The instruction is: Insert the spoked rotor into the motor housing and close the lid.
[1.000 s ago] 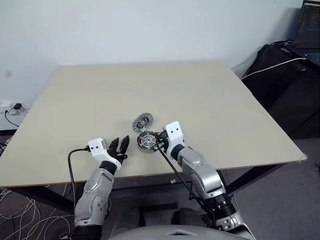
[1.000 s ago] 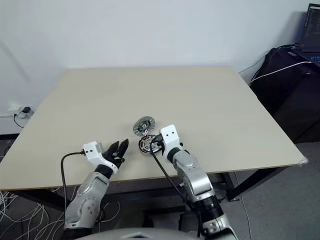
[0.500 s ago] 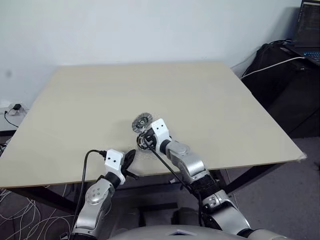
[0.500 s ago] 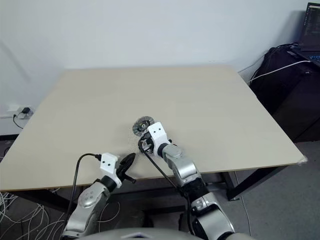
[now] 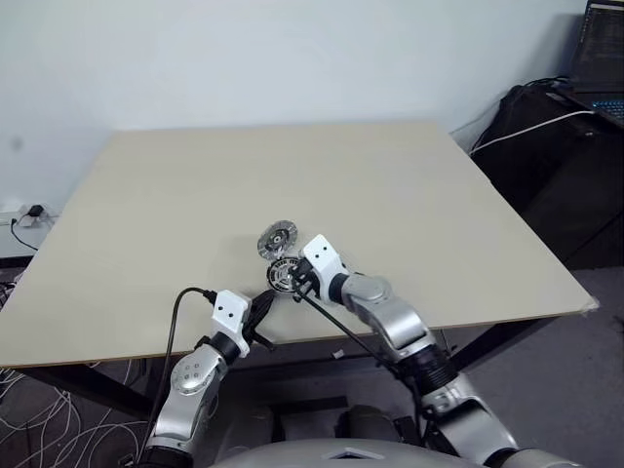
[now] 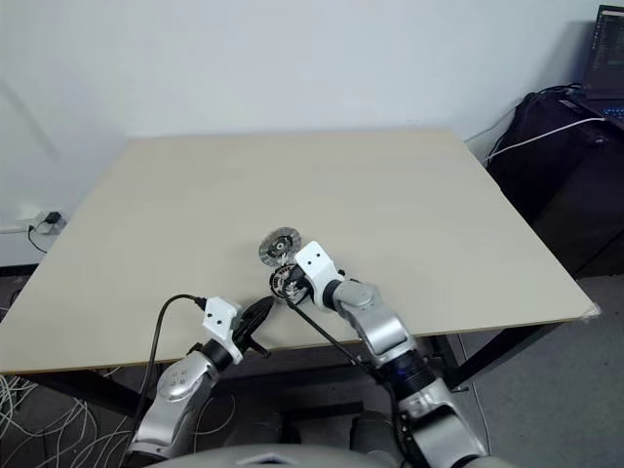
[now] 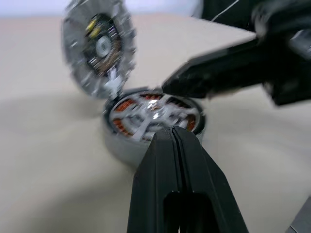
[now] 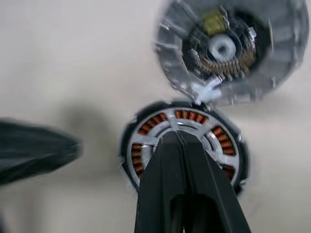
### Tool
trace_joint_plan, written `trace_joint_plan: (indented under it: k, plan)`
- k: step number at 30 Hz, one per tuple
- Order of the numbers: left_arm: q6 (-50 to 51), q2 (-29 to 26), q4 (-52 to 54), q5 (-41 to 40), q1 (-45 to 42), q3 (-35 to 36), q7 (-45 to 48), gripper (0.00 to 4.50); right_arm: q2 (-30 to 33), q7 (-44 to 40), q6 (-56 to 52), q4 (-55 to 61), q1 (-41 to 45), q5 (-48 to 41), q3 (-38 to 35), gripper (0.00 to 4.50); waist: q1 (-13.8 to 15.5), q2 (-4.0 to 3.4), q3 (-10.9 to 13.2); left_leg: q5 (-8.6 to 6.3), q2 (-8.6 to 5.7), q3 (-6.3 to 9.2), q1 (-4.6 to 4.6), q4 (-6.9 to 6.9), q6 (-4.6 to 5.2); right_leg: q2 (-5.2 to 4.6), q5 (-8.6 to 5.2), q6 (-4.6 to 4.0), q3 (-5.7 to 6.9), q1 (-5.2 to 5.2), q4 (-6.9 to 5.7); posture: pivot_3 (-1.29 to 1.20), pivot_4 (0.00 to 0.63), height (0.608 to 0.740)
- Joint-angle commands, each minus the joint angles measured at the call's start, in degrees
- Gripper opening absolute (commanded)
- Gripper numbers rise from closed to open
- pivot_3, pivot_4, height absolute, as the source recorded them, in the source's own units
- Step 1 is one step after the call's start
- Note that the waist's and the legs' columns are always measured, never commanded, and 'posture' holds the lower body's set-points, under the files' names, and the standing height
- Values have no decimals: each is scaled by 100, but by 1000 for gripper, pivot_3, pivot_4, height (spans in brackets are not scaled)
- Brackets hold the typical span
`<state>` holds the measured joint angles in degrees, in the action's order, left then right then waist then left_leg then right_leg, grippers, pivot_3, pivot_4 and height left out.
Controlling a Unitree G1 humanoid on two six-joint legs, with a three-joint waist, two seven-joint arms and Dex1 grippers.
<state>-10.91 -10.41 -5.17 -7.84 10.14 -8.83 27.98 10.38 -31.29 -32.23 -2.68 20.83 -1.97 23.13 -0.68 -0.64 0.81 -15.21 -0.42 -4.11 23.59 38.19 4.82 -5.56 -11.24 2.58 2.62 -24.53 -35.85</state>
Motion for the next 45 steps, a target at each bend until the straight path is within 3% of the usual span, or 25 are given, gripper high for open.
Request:
trace_joint_plan:
  k: [1, 2, 5, 10, 22, 45]
  plan:
    - [-270, 26, -152, 40, -110, -29, 80, 45, 386, -552, -65, 423, 252, 106, 269, 0, 4, 1, 0, 1, 0, 0, -1, 1, 1, 1, 0, 0, 2, 0, -1, 0, 0, 740]
    - [-304, 33, -204, 45, -124, -30, 90, 45, 519, -678, -52, 423, 311, 153, 350, 0, 4, 2, 0, 1, 1, 2, -1, 1, 1, 3, 0, 0, 4, 2, -1, 0, 0, 740]
    - [-377, 55, -305, 37, -139, -29, 124, 0, 874, -1106, 80, 315, 517, 324, 654, 616, 7, 6, 4, 2, 1, 3, 1, 4, 2, 6, 0, 0, 8, 1, -2, 0, 0, 740]
    - [-390, 120, -390, -2, -76, 3, 95, 0, 1085, -1594, 313, 55, 864, 551, 988, 2181, 13, 11, 6, 2, -2, 4, 1, 11, 8, 8, 0, 1, 10, 7, -1, 0, 0, 740]
    - [-521, 241, -549, -23, 5, 77, 62, 0, 889, -2362, 931, -1157, 1740, 1133, 1524, 2181, 13, 13, 7, 0, -2, 8, 2, 25, 7, 6, 3, 5, 13, 11, -5, 0, 0, 740]
    - [-509, 540, -633, -180, 25, 172, 67, 0, 610, -3029, 1531, -2435, 2327, 1867, 1740, 2181, 9, 10, 5, -1, -1, 13, 3, 38, 5, -2, 8, 1, 13, 11, -15, 0, 0, 740]
